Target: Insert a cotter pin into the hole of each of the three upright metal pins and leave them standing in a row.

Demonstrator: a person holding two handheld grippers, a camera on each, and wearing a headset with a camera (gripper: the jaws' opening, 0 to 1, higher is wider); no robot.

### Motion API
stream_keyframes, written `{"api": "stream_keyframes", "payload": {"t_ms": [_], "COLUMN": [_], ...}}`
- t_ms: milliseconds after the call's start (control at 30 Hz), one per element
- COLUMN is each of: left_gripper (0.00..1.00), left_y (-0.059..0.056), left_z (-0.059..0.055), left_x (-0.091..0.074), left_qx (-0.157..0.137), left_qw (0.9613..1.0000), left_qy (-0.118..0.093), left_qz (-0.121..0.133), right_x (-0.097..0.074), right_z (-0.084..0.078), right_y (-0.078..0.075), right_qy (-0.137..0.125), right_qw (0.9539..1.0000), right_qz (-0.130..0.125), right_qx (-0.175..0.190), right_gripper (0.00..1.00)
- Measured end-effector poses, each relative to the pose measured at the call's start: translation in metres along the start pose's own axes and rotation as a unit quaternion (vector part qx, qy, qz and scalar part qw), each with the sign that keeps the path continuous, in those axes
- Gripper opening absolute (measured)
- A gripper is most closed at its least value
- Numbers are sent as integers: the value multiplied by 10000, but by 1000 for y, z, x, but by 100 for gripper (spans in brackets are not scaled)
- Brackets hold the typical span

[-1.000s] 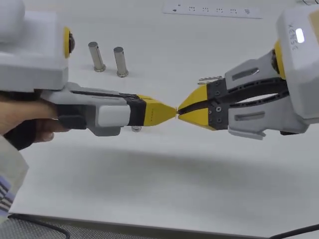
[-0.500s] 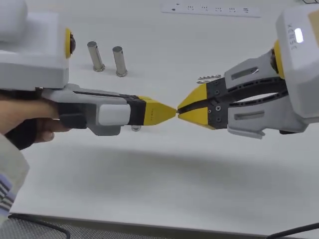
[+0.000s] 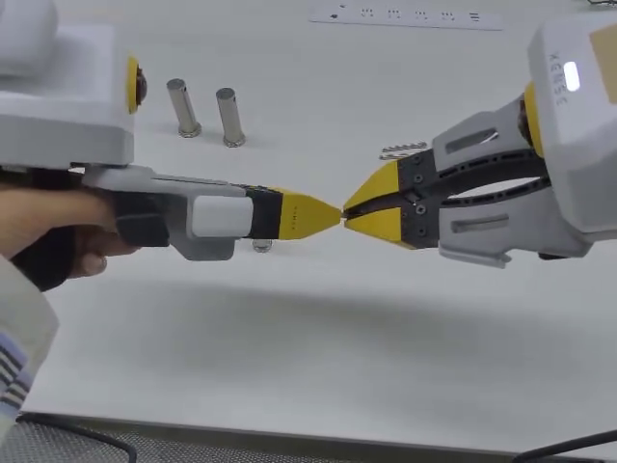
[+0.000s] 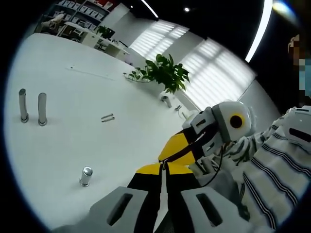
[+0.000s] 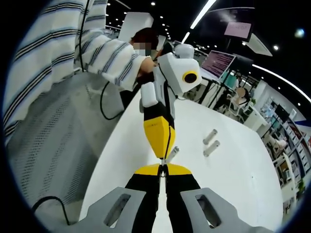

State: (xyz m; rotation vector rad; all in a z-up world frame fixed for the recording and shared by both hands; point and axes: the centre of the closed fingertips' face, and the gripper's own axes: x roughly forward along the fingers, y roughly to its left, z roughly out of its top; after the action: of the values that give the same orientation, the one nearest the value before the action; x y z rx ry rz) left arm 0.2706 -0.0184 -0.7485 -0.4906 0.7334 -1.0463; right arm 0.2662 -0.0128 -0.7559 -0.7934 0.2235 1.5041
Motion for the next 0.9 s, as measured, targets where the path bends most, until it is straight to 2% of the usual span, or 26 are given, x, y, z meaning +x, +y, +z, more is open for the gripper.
{"api": "stream_keyframes", "payload": {"t_ms": [167,300,567,667,800,867,900], "left_gripper": [0,0,0,0,0,0,0], "left_y": [-1,0,-2,-4,-4,-3,-3], "left_z": [-3,-4,-4,-5,-7,-10,-12], "left_x": [3,3,1,1,1,1,0], "left_qx": [203,282,500,621,891,1094,1296], "left_qw": [9997,9995,9985,9977,9954,9932,9905], "left_qy": [132,147,205,261,344,404,465], "left_qz": [56,70,62,49,40,57,52], "right_x": [0,0,0,0,-1,-2,-2], "right_z": [-3,-4,-2,1,3,3,2], "right_y": [2,2,4,4,3,4,4], "right_qy": [76,95,49,-43,-87,-101,-100], "right_qw": [9999,9999,9998,9999,9997,9995,9993], "right_qz": [65,82,150,167,211,250,289], "right_qx": [-94,-118,-80,10,101,175,218], "right_gripper": [4,4,5,6,10,11,11]}}
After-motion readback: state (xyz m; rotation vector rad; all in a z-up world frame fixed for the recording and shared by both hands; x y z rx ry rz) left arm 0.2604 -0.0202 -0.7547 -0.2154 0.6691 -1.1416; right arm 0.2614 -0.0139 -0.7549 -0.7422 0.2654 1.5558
